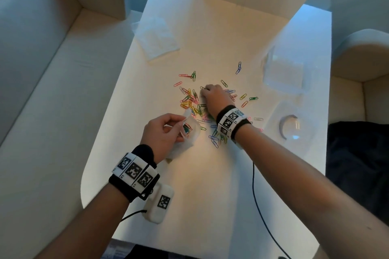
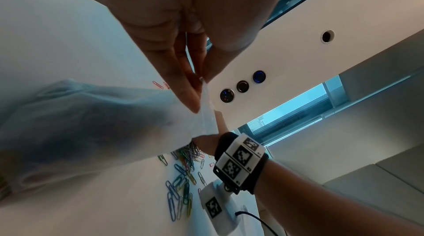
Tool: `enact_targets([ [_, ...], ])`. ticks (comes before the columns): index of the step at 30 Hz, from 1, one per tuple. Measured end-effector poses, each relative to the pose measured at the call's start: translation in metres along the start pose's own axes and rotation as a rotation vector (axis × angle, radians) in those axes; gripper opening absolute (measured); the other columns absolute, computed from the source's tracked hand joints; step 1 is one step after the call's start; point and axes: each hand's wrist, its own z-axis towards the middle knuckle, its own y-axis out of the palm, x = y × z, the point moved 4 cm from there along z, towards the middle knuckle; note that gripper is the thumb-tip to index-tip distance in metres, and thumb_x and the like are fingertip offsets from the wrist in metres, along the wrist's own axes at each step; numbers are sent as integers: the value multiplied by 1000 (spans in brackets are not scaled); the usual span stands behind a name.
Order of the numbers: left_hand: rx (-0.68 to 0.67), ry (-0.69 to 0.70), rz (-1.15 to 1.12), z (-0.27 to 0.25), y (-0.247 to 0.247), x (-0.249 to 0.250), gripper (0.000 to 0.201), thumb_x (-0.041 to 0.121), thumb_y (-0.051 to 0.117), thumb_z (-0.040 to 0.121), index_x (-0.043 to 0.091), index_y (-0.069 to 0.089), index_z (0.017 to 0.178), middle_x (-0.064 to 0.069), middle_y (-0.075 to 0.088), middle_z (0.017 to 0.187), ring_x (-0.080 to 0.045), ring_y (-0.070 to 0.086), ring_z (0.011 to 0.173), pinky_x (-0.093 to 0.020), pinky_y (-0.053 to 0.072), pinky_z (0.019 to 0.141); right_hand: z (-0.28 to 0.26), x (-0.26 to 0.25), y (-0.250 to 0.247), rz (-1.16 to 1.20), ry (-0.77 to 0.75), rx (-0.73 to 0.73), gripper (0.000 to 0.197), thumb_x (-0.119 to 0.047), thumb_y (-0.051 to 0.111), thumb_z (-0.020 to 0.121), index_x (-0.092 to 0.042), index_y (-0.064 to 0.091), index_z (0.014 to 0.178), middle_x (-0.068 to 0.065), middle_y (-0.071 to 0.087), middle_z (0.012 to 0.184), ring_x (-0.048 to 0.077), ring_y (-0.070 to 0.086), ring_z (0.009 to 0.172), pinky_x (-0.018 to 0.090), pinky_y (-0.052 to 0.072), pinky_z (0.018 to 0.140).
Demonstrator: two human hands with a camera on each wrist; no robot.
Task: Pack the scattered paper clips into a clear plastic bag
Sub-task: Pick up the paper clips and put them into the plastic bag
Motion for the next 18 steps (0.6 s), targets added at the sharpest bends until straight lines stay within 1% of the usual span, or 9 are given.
enact_targets([
  [2,-5,7,16,-1,1,0,12,12,64,93,14,73,101,-9,72,91,-22,74,76,-44,62,78,-3,6,-7,97,39,49,22,-2,53,92,-9,70,104,8,66,104,25,61,93,34,53,86],
  [4,-6,8,22,-2,2,0,12,12,64,93,16,73,100,-8,72,91,-22,74,76,-44,62,78,-8,15,-20,305,172,129,19,-7,58,91,-10,75,96,7,71,97,23,65,87,35,54,86],
  [7,-1,1,25,-2,4,0,12,12,64,93,17,74,99,-7,71,89,-22,75,74,-45,62,78,-26,35,-38,703,499,272,17,-15,68,86,-15,77,101,3,76,97,12,69,86,22,52,90],
  [8,-1,-1,27,-2,4,0,13,11,64,93,18,74,98,-6,71,88,-23,75,74,-45,62,79,-34,40,-42,854,600,311,18,-15,70,85,-16,77,101,3,76,95,12,70,84,22,53,89],
  [10,-2,-8,30,0,6,0,14,10,63,93,20,73,96,-6,70,88,-24,75,74,-45,62,79,-50,39,-49,1233,715,345,18,-10,72,84,-11,76,102,10,75,92,19,73,81,29,59,83],
  [12,-2,-13,34,1,9,2,14,10,62,94,21,72,94,-9,70,88,-25,75,73,-45,62,79,-65,26,-59,1565,727,328,20,-3,70,85,-4,73,105,17,73,96,24,72,81,30,60,78],
  [14,5,-12,48,1,13,5,13,11,62,94,19,72,96,-9,70,89,-24,75,72,-44,62,78,-76,7,-69,1790,694,228,21,0,65,88,-2,68,108,17,72,98,21,71,81,24,59,71],
  [16,12,-14,53,2,16,8,13,11,61,95,15,72,100,-8,69,89,-23,74,73,-42,62,78,-85,-14,-76,1909,648,89,22,-1,60,91,-1,64,113,15,72,100,20,72,84,22,59,70],
  [18,16,-16,46,2,20,10,13,11,61,94,14,72,101,-8,69,90,-24,74,75,-42,62,77,-93,-32,-77,1893,612,-5,22,-1,58,92,-1,63,113,15,71,100,20,71,87,23,59,73],
])
